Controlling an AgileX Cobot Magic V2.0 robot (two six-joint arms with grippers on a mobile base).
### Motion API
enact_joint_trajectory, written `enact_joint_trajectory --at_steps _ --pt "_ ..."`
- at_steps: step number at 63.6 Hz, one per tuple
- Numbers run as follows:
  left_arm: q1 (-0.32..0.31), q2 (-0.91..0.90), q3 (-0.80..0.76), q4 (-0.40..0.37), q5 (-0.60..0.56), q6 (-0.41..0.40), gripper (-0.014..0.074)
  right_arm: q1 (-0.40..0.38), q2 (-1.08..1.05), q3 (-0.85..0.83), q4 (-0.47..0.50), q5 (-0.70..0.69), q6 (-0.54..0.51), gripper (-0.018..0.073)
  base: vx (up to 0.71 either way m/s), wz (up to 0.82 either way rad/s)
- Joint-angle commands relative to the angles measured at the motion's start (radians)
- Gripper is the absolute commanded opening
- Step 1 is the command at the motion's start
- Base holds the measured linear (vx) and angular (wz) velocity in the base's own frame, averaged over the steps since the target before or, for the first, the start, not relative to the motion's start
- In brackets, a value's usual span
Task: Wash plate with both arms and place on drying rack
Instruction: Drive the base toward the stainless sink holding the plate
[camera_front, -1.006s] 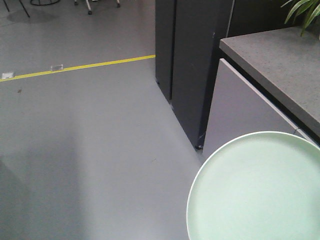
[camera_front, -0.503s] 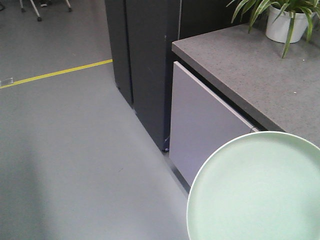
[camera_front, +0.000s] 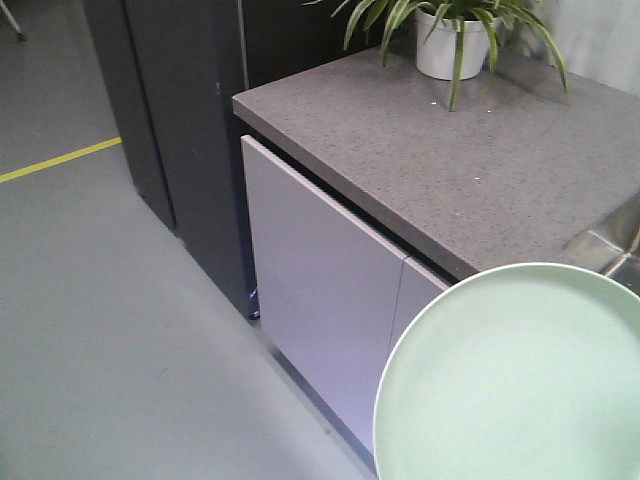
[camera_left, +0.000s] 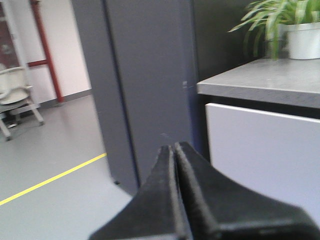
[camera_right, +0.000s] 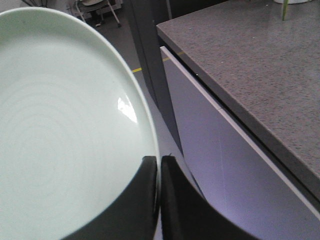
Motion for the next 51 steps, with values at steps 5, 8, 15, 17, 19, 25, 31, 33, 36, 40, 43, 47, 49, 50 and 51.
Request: enact_joint_trajectory --at_steps 5,8,15,17,19,25,31,33,36,40,43,47,49,50,51 --pt "-0.005 -0.004 -0.021 -0.003 -0.071 -0.007 -0.0006 -0.003 0.013 -0.026 0.005 -0.083 0.0 -0.0004 0.1 -0.42" --pt "-0.005 -0.004 -0.021 -0.003 -0.071 -0.007 -0.0006 -0.003 0.013 -0.026 0.005 -0.083 0.0 -0.0004 0.11 -0.42" --pt "-0.005 -0.004 -0.021 -0.003 -0.071 -0.007 -0.0006 -0.003 0.013 -0.026 0.005 -0.083 0.0 -0.0004 0.11 -0.43" --pt "-0.005 -0.004 -0.021 -0.003 -0.071 -0.007 -0.0006 -0.003 0.013 -0.026 0.005 -0.083 0.0 -0.0004 0.11 -0.43" --pt "-0.005 -0.004 -0.021 -0.003 -0.071 -0.007 -0.0006 -0.003 0.013 -0.026 0.005 -0.083 0.0 -0.0004 0.11 -0.43" --pt "-0.005 -0.004 -0.021 -0.003 -0.071 -0.007 -0.0006 -0.003 0.013 -0.026 0.005 -0.083 0.0 -0.0004 0.11 -0.43" --pt "-0.005 -0.004 -0.021 -0.003 -0.071 -0.007 -0.0006 -0.003 0.013 -0.026 0.005 -0.083 0.0 -0.0004 0.1 -0.42" --pt "-0.005 -0.004 -0.021 -0.003 -0.071 -0.007 -0.0006 -0.003 0.013 -0.026 0.005 -0.083 0.0 -0.0004 0.1 -0.41" --pt "-0.005 -0.004 -0.021 -0.003 -0.071 -0.007 -0.0006 -0.003 0.013 -0.026 0.005 -0.083 0.0 -0.0004 0.1 -0.4" --pt "-0.005 -0.004 -0.021 -0.003 -0.071 -0.007 -0.0006 -0.003 0.013 -0.026 0.005 -0.083 0.0 -0.0004 0.1 -0.4" --pt "-0.005 -0.004 -0.021 -0.003 -0.071 -0.007 -0.0006 -0.003 0.013 -0.026 0.005 -0.083 0.0 -0.0004 0.1 -0.38" --pt "-0.005 -0.004 -0.021 -0.003 -0.071 -0.007 -0.0006 -0.003 0.013 -0.026 0.005 -0.083 0.0 -0.0004 0.09 -0.37" --pt "-0.005 -0.004 -0.021 -0.003 -0.071 -0.007 -0.0006 -0.003 0.013 -0.026 0.005 -0.083 0.0 -0.0004 0.09 -0.37" --pt "-0.005 -0.004 -0.021 -0.003 -0.071 -0.007 -0.0006 -0.003 0.013 -0.026 0.005 -0.083 0.0 -0.0004 0.09 -0.37" --pt "-0.005 -0.004 -0.021 -0.003 -0.071 -0.007 -0.0006 -0.003 0.013 -0.026 0.005 -0.083 0.0 -0.0004 0.09 -0.37"
